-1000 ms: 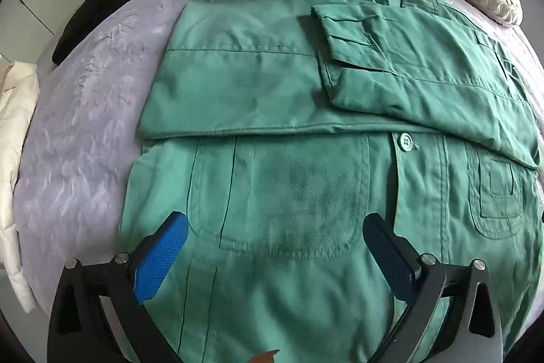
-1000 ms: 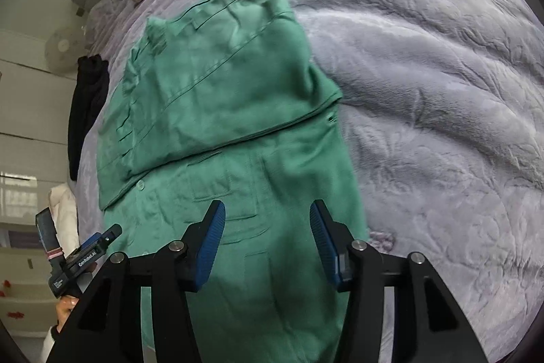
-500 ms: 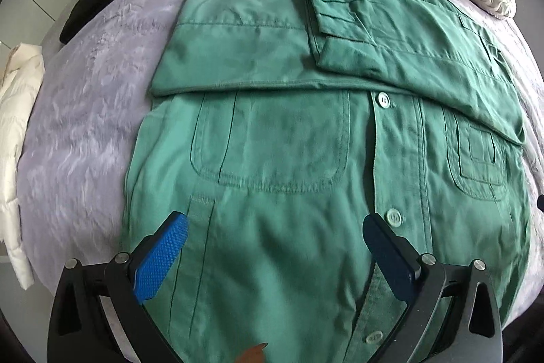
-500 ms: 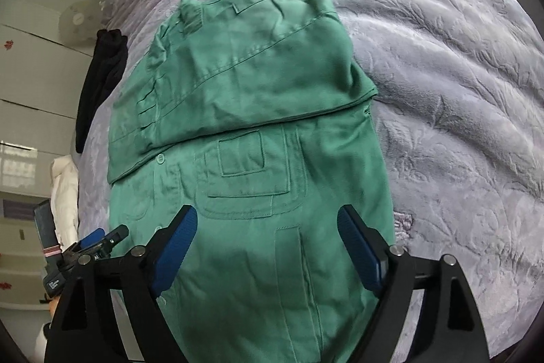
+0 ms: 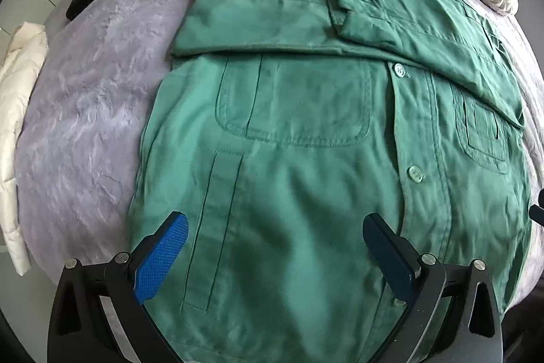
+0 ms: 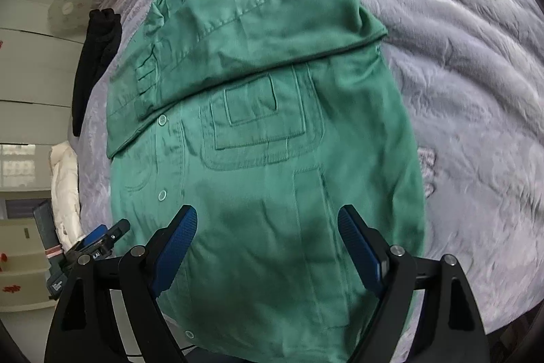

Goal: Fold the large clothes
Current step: 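Release the cuff and smooth the folded jacket with the right tool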

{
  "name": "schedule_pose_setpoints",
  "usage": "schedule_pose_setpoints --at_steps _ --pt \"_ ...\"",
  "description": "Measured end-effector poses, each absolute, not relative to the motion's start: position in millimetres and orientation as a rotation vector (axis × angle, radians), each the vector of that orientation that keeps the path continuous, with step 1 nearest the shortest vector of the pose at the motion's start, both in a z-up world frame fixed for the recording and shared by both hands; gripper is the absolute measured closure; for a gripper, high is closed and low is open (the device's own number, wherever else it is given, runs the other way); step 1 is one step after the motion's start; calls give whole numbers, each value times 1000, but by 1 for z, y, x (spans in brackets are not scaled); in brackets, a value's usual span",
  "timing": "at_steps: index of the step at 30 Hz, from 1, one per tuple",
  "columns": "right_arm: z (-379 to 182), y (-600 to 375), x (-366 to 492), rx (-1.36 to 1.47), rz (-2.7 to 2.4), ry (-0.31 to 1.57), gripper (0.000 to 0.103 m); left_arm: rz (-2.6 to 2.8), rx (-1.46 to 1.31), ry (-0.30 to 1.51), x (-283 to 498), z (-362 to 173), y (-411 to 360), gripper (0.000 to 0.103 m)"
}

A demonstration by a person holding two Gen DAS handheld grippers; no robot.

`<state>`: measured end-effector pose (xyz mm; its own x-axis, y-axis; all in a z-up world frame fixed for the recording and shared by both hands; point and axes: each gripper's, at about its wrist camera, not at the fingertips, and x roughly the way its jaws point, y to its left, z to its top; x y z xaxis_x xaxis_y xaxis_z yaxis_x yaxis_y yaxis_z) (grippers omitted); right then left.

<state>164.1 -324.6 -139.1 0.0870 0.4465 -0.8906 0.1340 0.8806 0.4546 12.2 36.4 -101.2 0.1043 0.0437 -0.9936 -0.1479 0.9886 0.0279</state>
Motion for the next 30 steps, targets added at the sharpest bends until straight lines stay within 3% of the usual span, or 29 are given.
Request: schedule_pose_setpoints --at_steps 15,30 --pt "-148 -289 121 608 221 1516 16 112 -56 1481 -38 -102 84 0" --pt "-145 -318 59 686 86 1460 16 46 -17 1506 -80 -109 101 0"
